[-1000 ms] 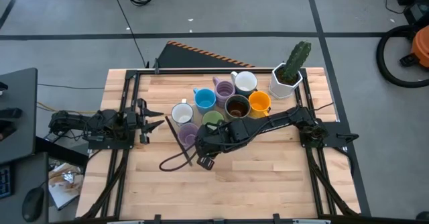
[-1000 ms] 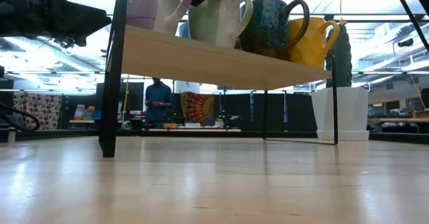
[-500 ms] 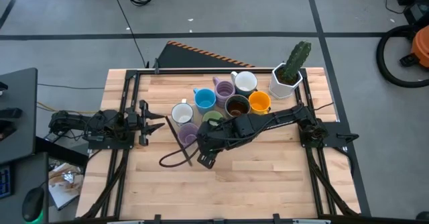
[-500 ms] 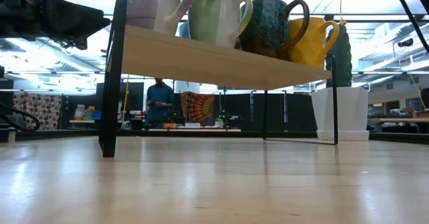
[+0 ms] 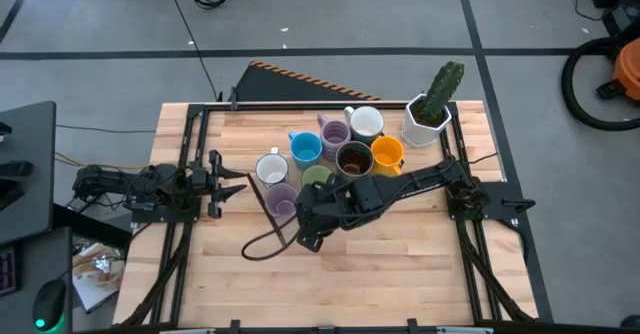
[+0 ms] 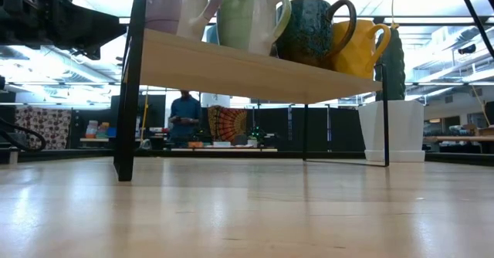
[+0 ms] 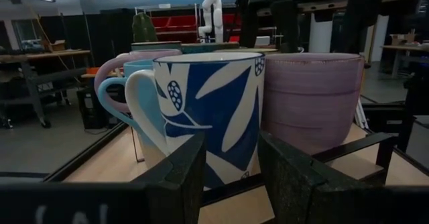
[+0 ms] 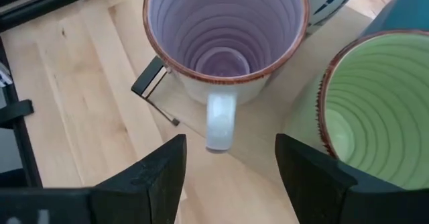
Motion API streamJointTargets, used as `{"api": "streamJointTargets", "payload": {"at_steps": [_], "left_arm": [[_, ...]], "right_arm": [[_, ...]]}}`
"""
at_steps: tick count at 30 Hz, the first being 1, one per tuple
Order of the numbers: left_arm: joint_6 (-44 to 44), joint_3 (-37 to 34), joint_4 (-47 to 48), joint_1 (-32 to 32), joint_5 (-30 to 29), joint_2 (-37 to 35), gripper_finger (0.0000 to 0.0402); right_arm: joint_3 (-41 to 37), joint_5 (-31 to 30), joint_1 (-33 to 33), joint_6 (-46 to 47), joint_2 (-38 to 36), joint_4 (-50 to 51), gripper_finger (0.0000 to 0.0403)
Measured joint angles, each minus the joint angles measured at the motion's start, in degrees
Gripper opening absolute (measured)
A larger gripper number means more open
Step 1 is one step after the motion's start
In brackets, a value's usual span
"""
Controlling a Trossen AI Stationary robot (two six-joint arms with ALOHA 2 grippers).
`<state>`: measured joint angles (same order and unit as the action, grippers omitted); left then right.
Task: Place coffee mugs
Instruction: Put the purple patterned mug on the shelf
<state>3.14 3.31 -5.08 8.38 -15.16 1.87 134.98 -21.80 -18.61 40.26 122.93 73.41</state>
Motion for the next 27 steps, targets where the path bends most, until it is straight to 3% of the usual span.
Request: {"api": "streamJointTargets", "payload": {"at_steps": [27], "left_arm": [[0.08, 0.02, 0.15, 0.00, 0.00, -0.02, 0.0141]], "right_arm": [[-2.38, 0.70, -0.14, -1.90, 0.70, -6.22, 0.0234]]}}
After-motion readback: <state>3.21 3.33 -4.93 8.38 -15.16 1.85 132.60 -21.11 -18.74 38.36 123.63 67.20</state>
